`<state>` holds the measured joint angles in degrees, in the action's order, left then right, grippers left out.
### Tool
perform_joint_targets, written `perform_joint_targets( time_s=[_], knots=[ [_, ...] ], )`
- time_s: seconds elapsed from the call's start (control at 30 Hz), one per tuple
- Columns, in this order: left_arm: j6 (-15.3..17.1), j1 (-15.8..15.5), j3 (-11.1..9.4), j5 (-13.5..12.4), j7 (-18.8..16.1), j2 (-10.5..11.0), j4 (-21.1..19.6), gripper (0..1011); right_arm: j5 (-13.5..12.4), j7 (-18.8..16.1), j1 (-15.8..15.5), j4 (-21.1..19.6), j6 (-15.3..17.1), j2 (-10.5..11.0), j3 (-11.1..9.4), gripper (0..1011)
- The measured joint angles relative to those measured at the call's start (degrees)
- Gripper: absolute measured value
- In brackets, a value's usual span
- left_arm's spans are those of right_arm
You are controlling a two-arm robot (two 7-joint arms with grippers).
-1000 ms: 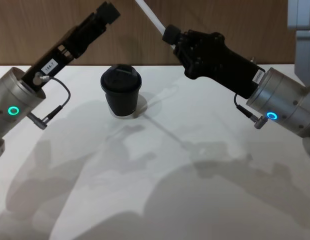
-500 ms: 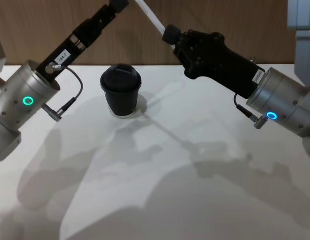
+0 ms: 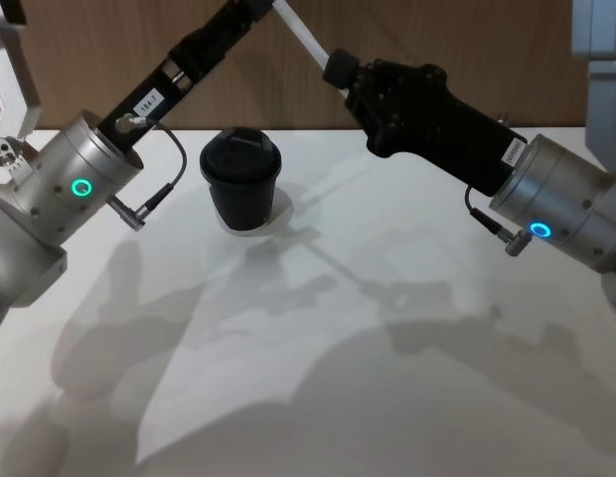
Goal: Pick up the straw with one hand, pass it to the other hand, and insert it into the cup.
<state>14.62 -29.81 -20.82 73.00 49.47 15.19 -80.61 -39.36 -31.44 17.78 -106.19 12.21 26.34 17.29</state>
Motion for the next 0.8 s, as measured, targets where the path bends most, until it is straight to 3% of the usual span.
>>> perform_joint_targets(
  time_s=[0.47, 0.57, 0.8],
  knots=[
    [0.3, -2.5, -1.5, 0.9, 1.0, -1.2, 2.9, 1002, 0.0, 0.0, 0.0, 0.0, 0.0, 0.0, 0.0, 1],
    [0.2, -2.7, -1.7, 0.9, 1.1, -1.3, 3.1, 967, 0.0, 0.0, 0.0, 0.0, 0.0, 0.0, 0.0, 1],
    [-0.3, -3.2, -2.1, 1.0, 1.1, -1.4, 3.3, 782, 0.0, 0.0, 0.0, 0.0, 0.0, 0.0, 0.0, 1]
  ],
)
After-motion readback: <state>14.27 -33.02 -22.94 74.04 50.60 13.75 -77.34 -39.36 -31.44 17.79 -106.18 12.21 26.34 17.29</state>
